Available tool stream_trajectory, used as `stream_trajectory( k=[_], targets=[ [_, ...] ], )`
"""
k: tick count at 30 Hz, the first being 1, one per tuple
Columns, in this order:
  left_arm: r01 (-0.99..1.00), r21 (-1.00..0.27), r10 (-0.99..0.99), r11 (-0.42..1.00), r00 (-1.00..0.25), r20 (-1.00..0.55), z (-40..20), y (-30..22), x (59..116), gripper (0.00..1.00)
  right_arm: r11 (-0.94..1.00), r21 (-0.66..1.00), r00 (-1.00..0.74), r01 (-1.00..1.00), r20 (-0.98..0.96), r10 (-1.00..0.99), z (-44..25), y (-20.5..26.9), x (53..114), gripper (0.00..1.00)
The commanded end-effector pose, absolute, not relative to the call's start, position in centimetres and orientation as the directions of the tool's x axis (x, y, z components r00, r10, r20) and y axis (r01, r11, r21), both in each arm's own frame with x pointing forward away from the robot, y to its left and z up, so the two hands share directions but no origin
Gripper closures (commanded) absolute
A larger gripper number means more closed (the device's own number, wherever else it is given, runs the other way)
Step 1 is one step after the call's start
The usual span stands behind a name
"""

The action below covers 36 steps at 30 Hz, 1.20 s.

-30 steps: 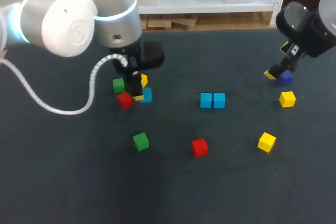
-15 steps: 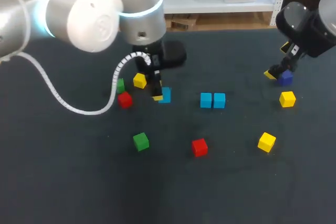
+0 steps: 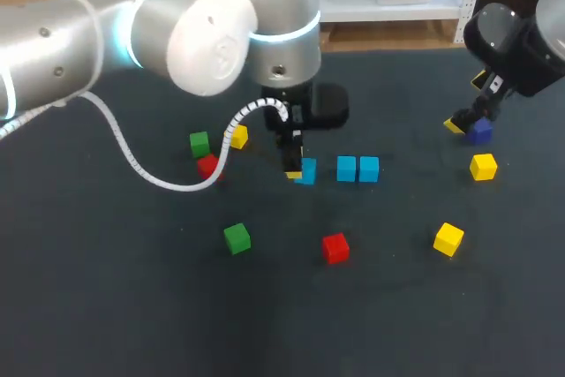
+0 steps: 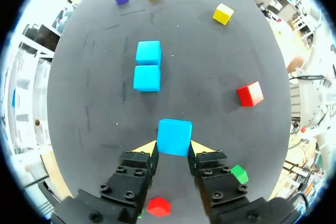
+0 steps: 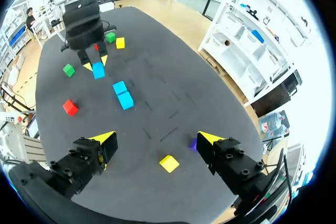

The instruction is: Place the blue cubes, place green cubes on the blue cubes, place the yellow cubes on the green cubes, then place the red cubes on the yellow cubes, and place purple cube on the red cubes.

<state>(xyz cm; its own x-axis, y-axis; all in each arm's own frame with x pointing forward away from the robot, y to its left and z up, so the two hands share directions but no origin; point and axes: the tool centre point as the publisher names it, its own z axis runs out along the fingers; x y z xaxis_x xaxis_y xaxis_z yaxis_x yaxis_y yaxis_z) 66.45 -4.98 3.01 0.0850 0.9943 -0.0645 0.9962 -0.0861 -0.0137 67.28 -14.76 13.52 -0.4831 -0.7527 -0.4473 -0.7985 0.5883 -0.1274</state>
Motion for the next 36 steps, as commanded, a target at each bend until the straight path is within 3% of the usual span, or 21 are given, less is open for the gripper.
stream_trajectory(
  k=[1, 11, 23, 36],
  targets=[
    [0.996, 0.001, 0.995, -0.088, 0.088, -0.054, 2.6, -5.5, 66.9, 1.0, 0.59, -0.13, -0.483, -0.797, -0.448, -0.752, 13.5, -14.7, 67.2, 0.0],
    [0.996, 0.089, 0.998, -0.024, 0.028, -0.051, 1.4, -6.4, 68.9, 1.0, 0.59, -0.13, -0.483, -0.797, -0.448, -0.752, 13.5, -14.7, 67.2, 0.0],
    [0.995, 0.09, 0.998, -0.029, 0.035, -0.06, 0.3, -7.5, 69.1, 1.0, 0.59, -0.13, -0.483, -0.797, -0.448, -0.752, 13.5, -14.7, 67.2, 0.0],
    [0.994, 0.074, 0.995, 0.076, -0.071, -0.067, 0.4, -8.1, 69.9, 1.0, 0.59, -0.13, -0.483, -0.797, -0.448, -0.752, 13.5, -14.7, 67.2, 0.0]
  ],
)
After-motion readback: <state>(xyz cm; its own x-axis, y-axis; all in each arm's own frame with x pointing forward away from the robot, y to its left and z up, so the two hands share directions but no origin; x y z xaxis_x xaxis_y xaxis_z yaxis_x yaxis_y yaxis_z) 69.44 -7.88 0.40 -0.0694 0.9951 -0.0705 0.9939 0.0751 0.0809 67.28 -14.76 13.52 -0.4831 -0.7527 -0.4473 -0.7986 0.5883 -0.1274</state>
